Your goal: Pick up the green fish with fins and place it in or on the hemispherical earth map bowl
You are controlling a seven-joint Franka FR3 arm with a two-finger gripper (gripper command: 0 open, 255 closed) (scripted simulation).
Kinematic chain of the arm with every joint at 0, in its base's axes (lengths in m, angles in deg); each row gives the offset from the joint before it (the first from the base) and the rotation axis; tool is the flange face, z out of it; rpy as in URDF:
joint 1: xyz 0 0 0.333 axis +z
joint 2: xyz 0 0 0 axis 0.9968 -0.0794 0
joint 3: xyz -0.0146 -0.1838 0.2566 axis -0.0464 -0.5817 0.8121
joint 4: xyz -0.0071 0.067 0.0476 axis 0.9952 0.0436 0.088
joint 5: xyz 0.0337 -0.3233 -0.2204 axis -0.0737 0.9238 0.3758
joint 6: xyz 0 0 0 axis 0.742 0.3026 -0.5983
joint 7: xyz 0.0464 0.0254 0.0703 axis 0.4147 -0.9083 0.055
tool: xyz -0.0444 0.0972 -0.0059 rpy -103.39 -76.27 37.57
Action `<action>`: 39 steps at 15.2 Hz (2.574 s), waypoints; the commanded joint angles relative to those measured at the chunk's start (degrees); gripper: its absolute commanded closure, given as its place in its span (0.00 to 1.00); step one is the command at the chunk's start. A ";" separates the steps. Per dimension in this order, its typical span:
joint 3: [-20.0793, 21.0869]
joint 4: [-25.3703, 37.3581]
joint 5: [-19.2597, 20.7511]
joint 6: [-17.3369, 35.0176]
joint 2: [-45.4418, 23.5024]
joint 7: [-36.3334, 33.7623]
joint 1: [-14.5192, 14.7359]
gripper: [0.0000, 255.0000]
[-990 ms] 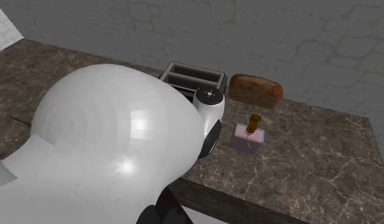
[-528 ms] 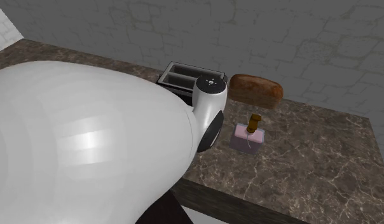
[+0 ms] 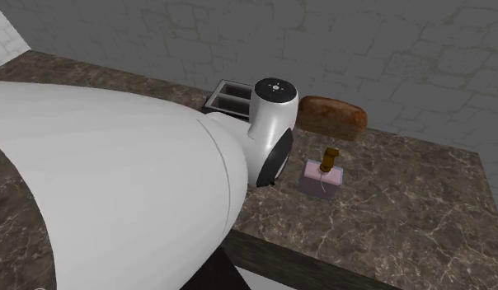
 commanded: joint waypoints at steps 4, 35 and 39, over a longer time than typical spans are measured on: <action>-0.04 1.40 -0.04 -4.26 2.84 -0.05 -0.03 1.00; 14.36 6.55 3.70 -6.25 -0.04 -27.39 10.21 1.00; 14.37 5.41 4.75 -3.16 -2.10 -28.17 10.21 1.00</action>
